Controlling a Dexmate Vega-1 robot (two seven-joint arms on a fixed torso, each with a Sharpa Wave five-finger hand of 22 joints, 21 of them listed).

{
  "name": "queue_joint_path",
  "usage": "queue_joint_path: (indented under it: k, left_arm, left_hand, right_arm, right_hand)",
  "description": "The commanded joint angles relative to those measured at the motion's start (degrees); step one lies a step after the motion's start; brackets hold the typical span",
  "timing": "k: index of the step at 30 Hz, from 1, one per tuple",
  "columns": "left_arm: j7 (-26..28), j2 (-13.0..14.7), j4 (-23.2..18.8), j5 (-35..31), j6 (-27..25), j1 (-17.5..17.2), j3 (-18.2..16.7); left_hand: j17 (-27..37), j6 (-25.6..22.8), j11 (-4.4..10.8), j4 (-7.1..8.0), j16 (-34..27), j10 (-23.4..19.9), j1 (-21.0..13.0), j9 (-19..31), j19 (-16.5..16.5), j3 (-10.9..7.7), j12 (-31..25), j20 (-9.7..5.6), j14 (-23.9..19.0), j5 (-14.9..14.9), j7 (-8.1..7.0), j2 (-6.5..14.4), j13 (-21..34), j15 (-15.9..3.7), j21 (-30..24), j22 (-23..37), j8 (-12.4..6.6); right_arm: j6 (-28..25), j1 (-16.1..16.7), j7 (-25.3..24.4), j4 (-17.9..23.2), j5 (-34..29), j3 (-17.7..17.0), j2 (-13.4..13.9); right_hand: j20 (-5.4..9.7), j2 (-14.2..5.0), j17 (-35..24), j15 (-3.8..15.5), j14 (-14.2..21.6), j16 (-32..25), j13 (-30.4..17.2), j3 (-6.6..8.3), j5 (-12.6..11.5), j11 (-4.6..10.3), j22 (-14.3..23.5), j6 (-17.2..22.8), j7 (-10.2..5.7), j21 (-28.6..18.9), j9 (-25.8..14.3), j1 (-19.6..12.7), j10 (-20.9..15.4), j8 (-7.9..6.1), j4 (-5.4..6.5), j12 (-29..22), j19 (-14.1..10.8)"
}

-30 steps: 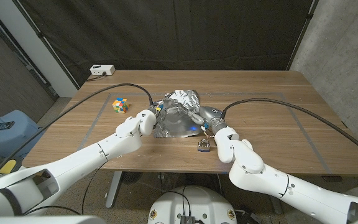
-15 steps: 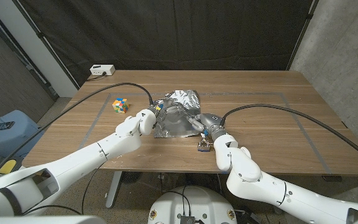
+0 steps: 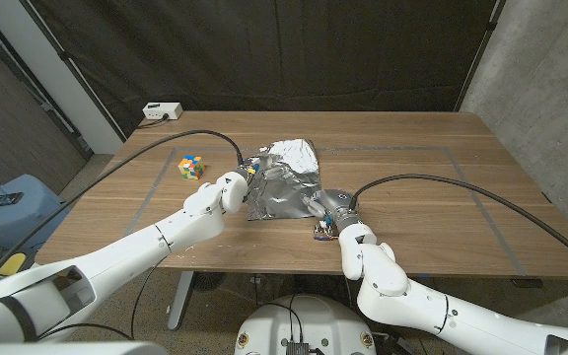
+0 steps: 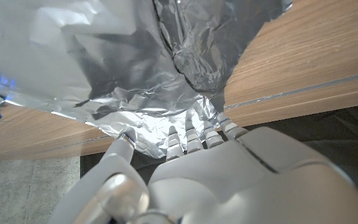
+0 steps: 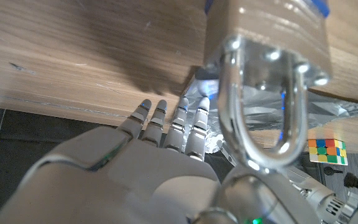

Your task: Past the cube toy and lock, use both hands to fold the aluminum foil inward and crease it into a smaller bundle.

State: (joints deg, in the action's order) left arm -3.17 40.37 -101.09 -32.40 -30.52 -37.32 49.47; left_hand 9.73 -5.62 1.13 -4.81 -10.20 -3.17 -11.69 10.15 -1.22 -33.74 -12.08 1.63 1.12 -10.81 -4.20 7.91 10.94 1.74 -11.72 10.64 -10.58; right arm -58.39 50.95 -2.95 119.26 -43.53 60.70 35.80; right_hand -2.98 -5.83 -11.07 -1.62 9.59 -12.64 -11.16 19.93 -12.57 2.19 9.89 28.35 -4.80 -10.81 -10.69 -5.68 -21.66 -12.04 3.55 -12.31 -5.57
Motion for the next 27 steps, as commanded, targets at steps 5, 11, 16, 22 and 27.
queue_joint_path:
  k: [5, 11, 16, 22, 27]
  left_arm:
    - [0.0, 0.0, 0.8, 0.4, 1.4, 0.2, -0.3]
    - [0.2, 0.1, 1.2, 0.8, 2.2, 0.3, -0.5]
    - [0.3, 0.2, 1.3, 1.3, 2.7, 0.1, -0.8]
    - [0.6, 0.4, 1.2, 1.3, 3.0, 0.0, -1.1]
    - [0.7, 0.7, 0.9, 1.5, 3.3, -0.2, -1.4]
  left_hand:
    - [0.2, -0.3, -0.03, -0.21, -0.1, -0.1, -0.4, 0.1, 0.4, -0.38, 0.0, 0.11, -0.3, -0.1, 0.22, -0.1, 0.1, 0.11, -0.3, 0.0, 0.06]
    - [0.2, -0.3, 0.13, -0.22, -0.1, -0.1, -0.4, 0.1, 0.4, -0.39, 0.1, 0.12, -0.3, -0.1, 0.23, -0.1, 0.1, 0.08, -0.3, 0.0, 0.07]
    - [0.2, -0.3, 0.1, -0.22, -0.1, -0.1, -0.4, 0.1, 0.4, -0.41, 0.0, 0.11, -0.3, -0.1, 0.22, -0.1, 0.1, 0.11, -0.3, 0.0, 0.06]
    - [0.2, -0.3, 0.1, -0.24, -0.1, -0.1, -0.4, 0.1, 0.4, -0.43, 0.0, 0.12, -0.3, -0.1, 0.23, -0.1, 0.1, 0.06, -0.3, 0.0, 0.06]
    - [0.2, -0.3, 0.04, -0.25, -0.1, -0.1, -0.3, 0.1, 0.4, -0.43, 0.1, 0.12, -0.3, -0.1, 0.25, -0.1, 0.1, 0.08, -0.3, 0.0, 0.06]
  right_arm:
    - [0.7, 0.0, -2.2, -2.9, 1.8, 0.4, -0.9]
    - [0.6, -0.6, -2.2, -2.8, 1.9, 0.7, -0.9]
    - [0.4, -0.8, -1.9, -0.7, 1.3, 0.9, 0.0]
    - [0.3, -0.9, -1.2, 2.3, 0.4, 0.9, 0.9]
    - [0.6, -0.6, -0.6, 4.4, -0.1, 0.5, 1.5]
  right_hand:
    - [0.28, 0.06, -0.2, 0.43, 0.5, 0.0, -0.2, 0.12, 0.0, -0.15, -0.1, 0.6, 0.12, -0.1, -0.1, -0.5, -0.4, 0.17, -0.09, 0.2, -0.2]
    - [0.36, 0.05, -0.2, 0.41, 0.5, 0.0, -0.2, 0.16, 0.0, -0.05, -0.1, 0.6, 0.11, -0.2, -0.1, -0.5, -0.3, 0.22, -0.11, 0.3, -0.3]
    - [0.36, 0.03, -0.2, 0.41, 0.6, 0.0, -0.2, 0.22, 0.0, -0.02, -0.1, 0.6, 0.12, -0.2, -0.1, -0.5, -0.4, 0.23, -0.13, 0.3, -0.3]
    - [0.34, 0.01, -0.2, 0.37, 0.6, 0.0, -0.2, 0.3, 0.1, 0.12, -0.1, 0.7, -0.01, -0.2, -0.1, -0.5, -0.5, 0.25, -0.19, 0.3, -0.3]
    - [0.38, -0.01, -0.2, 0.36, 0.6, 0.1, -0.2, 0.38, 0.1, -0.02, -0.1, 0.7, 0.0, -0.2, -0.1, -0.6, -0.5, 0.27, -0.26, 0.3, -0.3]
